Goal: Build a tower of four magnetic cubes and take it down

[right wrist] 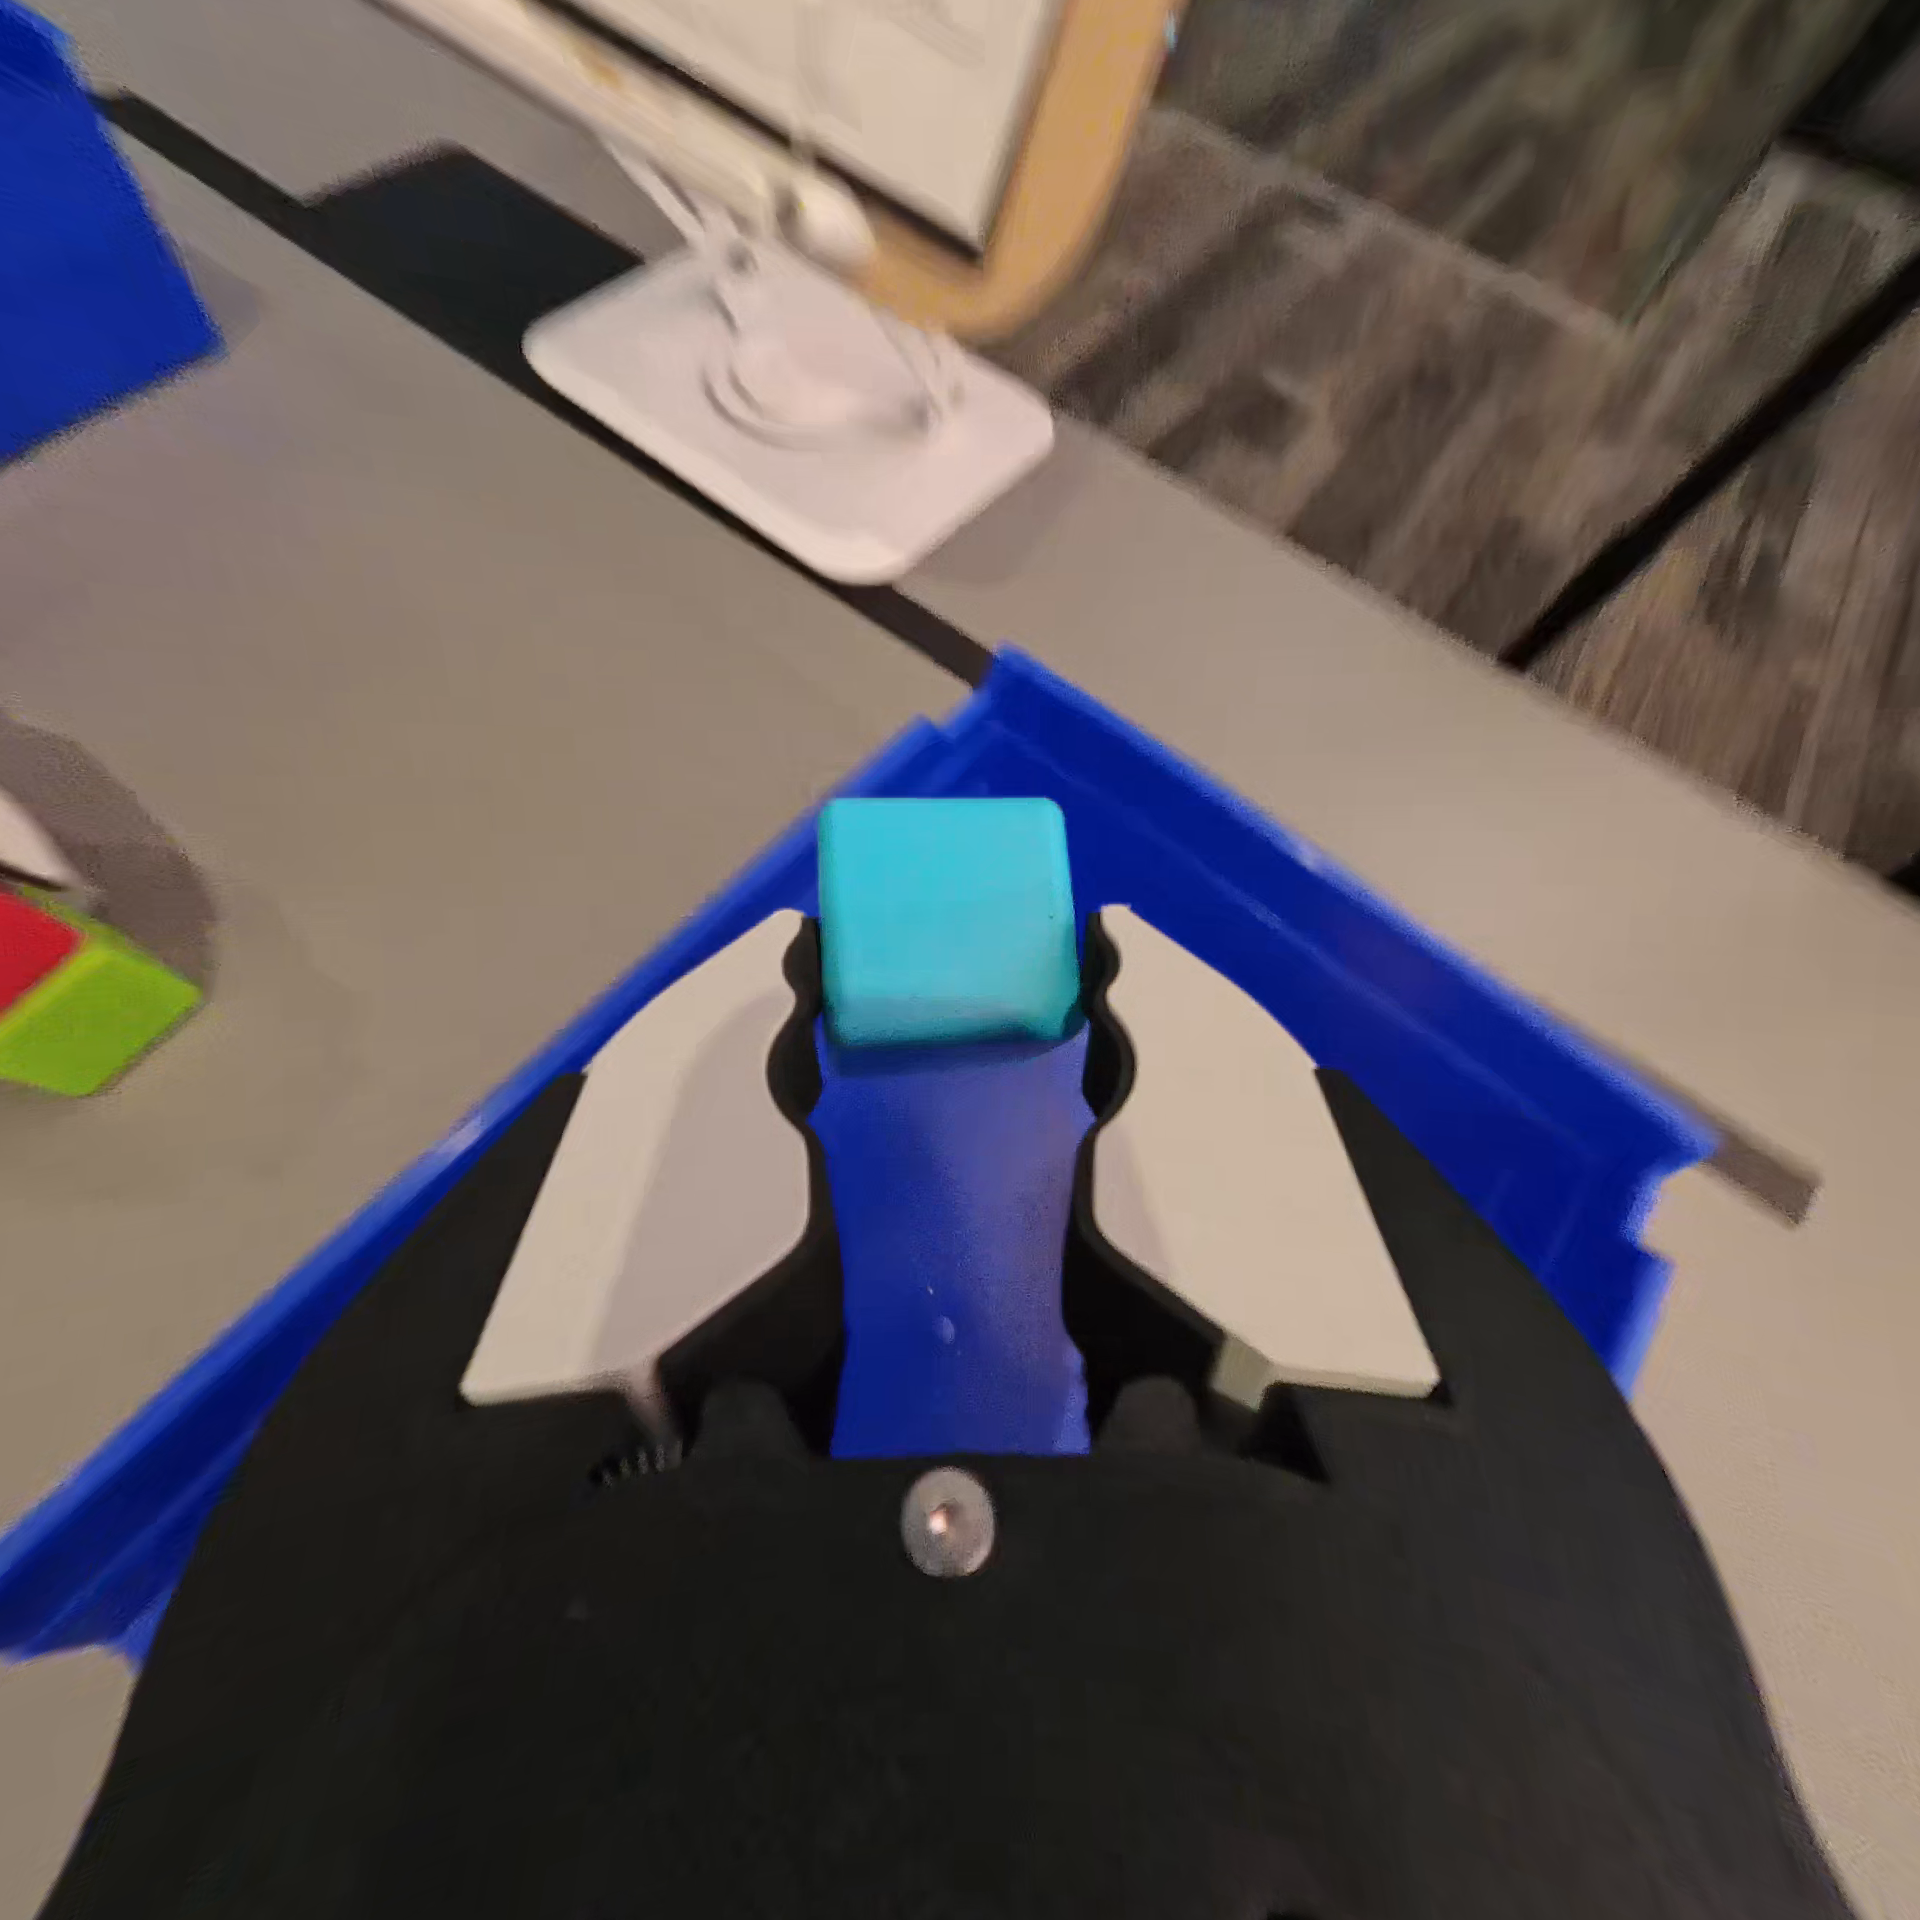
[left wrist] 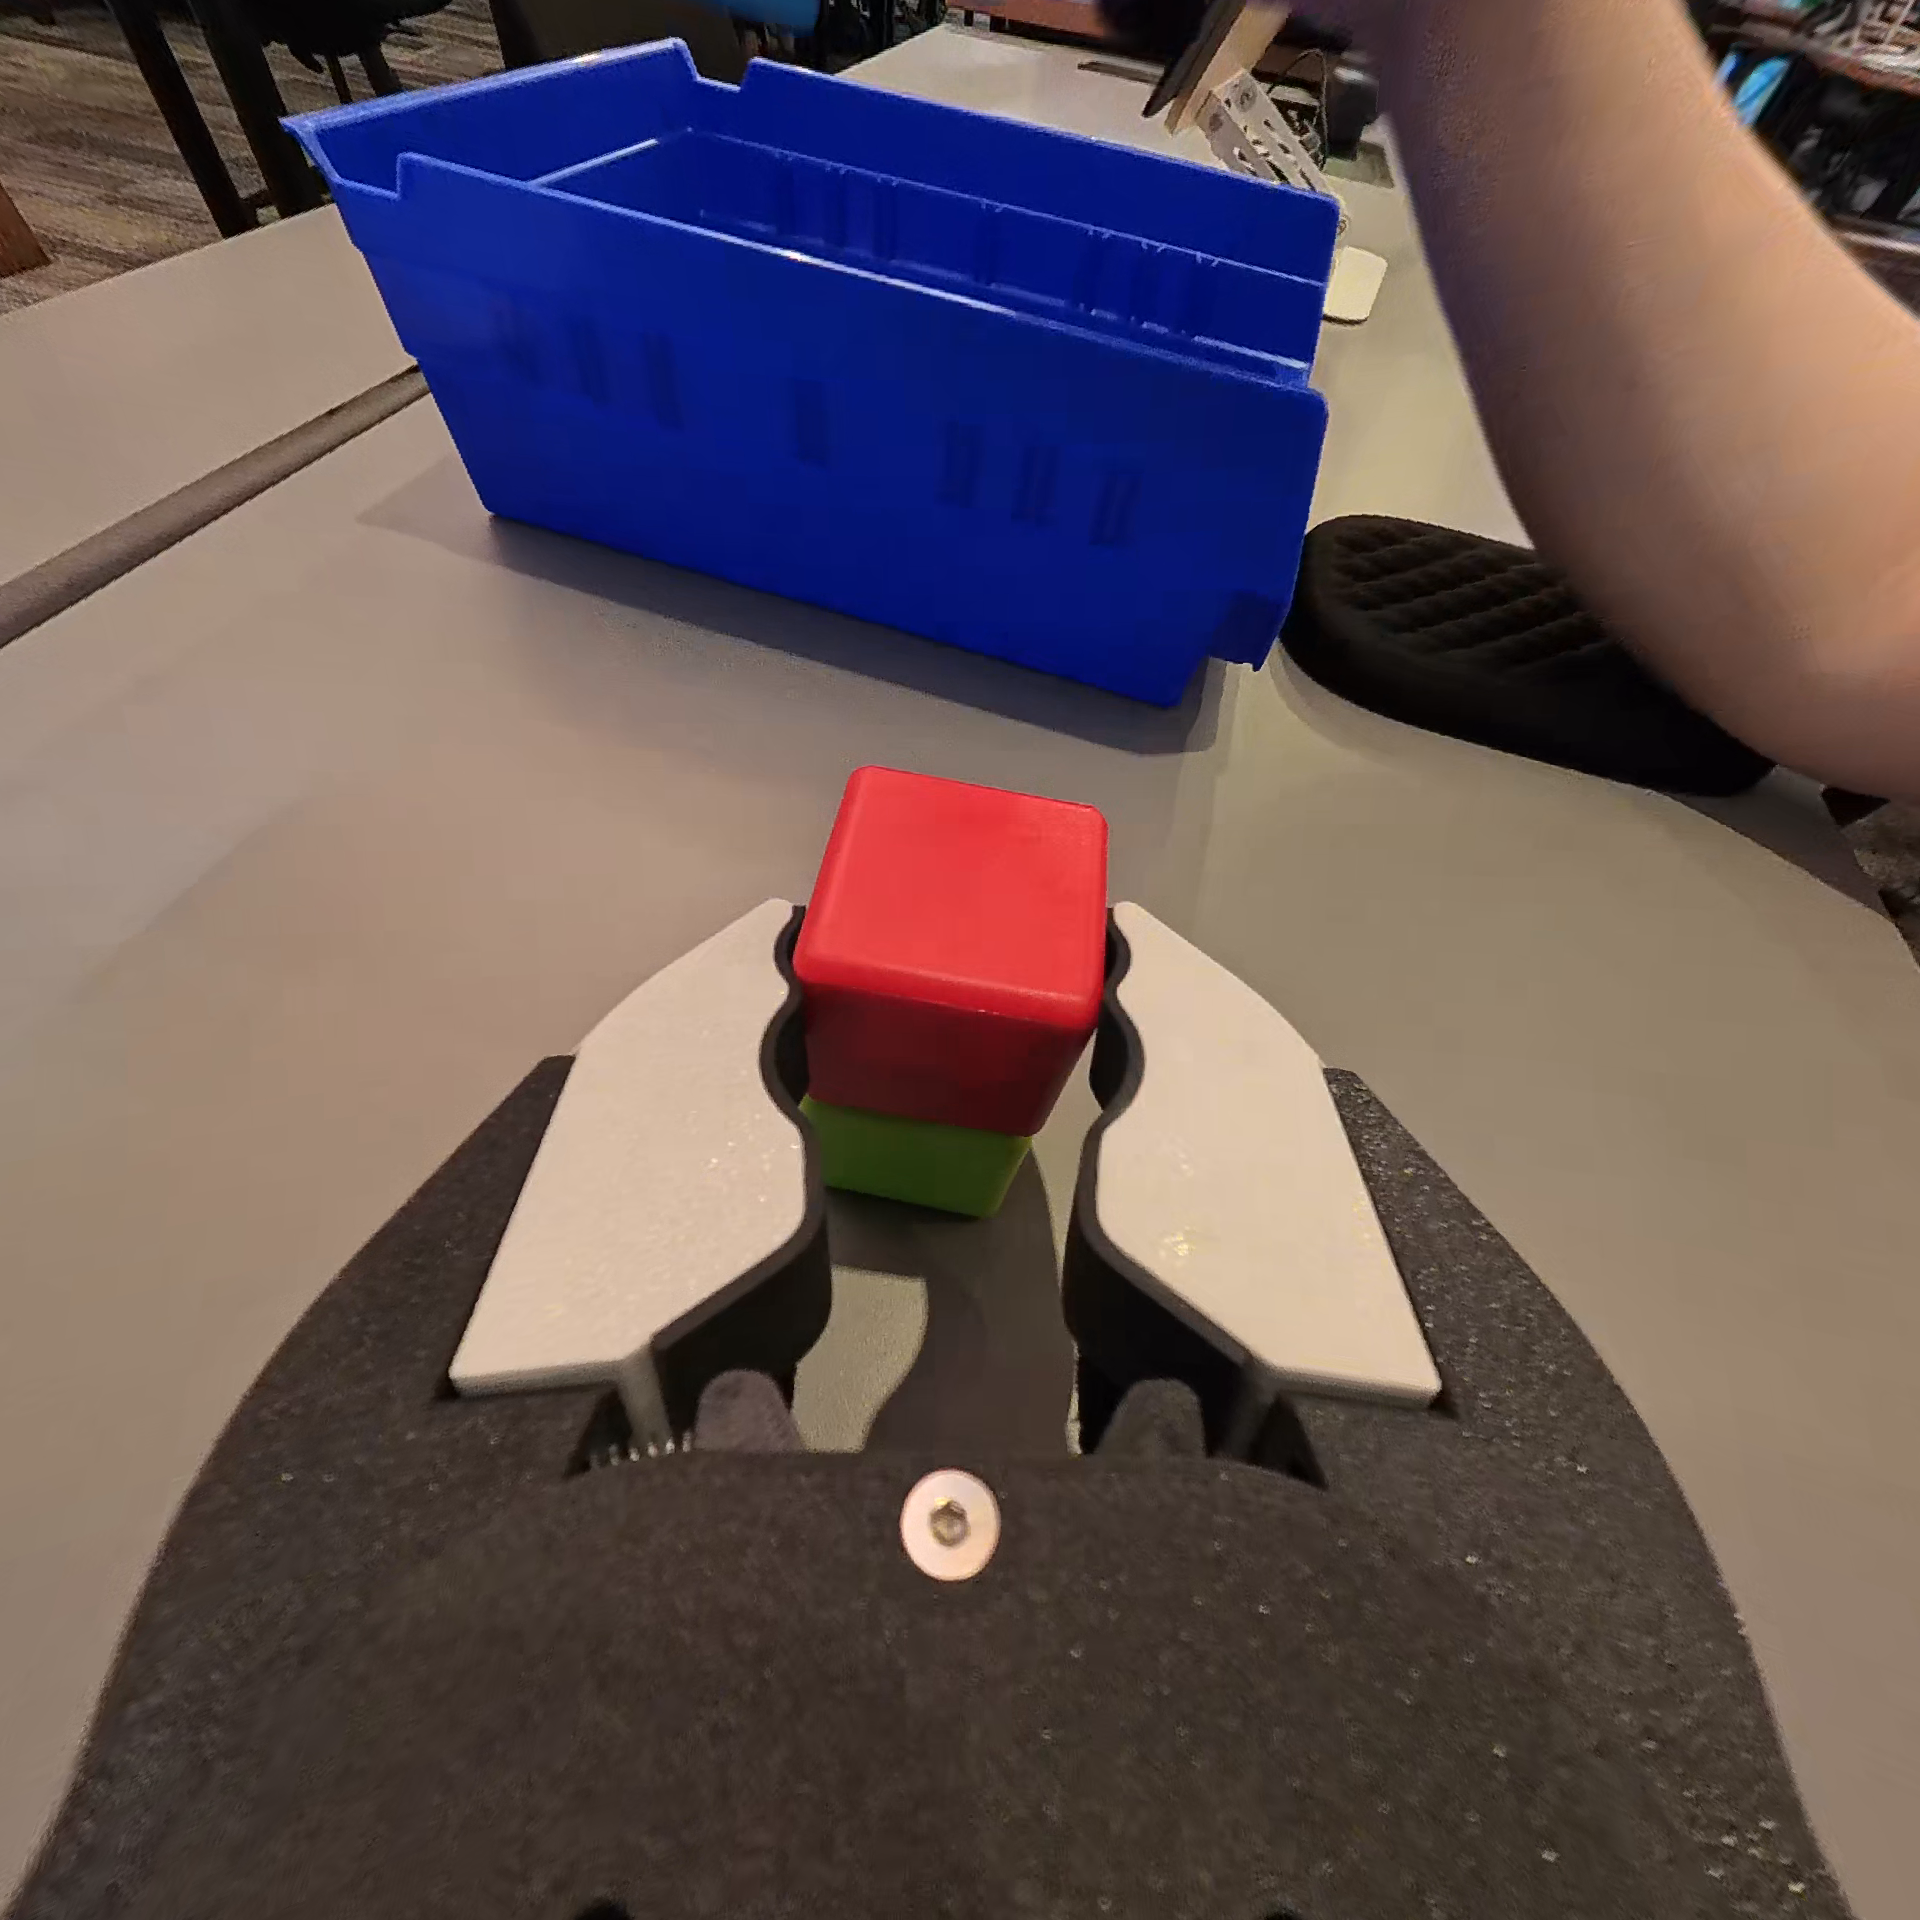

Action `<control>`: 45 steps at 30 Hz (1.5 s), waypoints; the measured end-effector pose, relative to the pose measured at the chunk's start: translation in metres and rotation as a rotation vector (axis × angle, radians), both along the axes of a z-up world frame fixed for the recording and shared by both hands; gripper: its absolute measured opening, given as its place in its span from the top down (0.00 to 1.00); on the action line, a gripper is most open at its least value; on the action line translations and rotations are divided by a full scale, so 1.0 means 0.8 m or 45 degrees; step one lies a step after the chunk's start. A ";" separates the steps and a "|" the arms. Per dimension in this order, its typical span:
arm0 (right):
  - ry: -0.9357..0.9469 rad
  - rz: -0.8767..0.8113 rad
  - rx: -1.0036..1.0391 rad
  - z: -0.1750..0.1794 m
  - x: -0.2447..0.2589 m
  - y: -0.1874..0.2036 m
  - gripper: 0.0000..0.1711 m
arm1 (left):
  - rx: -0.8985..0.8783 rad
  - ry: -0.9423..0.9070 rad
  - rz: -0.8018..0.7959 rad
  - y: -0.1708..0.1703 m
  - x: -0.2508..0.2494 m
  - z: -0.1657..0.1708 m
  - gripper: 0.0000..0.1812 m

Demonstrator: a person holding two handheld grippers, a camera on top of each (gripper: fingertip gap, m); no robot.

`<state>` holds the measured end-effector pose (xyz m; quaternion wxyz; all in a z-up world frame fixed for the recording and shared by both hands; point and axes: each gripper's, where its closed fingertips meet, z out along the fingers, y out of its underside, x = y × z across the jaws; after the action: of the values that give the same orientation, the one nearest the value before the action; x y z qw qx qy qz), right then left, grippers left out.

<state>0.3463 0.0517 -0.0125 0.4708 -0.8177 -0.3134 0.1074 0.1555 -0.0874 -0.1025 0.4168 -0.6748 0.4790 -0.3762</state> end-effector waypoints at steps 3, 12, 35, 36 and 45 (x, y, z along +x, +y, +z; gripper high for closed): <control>-0.044 -0.047 -0.156 -0.071 0.012 0.024 0.71 | 0.000 0.002 0.003 0.000 0.000 0.000 0.71; -0.345 -0.073 -0.287 -0.155 0.013 0.037 0.71 | -0.034 0.017 0.006 0.000 0.000 -0.001 0.71; -0.277 0.923 0.118 0.016 -0.193 -0.143 0.62 | -0.009 0.498 0.024 0.004 -0.012 -0.070 0.70; -0.294 1.000 0.075 0.003 -0.208 -0.155 0.62 | -0.008 0.499 0.017 0.003 -0.012 -0.070 0.70; -0.429 1.181 -0.190 -0.087 -0.272 -0.180 0.64 | 0.000 0.499 -0.025 -0.001 -0.012 -0.070 0.70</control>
<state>0.1286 -0.0926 -0.0820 0.2564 -0.6297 -0.7072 0.1940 0.1459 -0.0884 -0.1586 0.3120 -0.7304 0.5576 -0.2416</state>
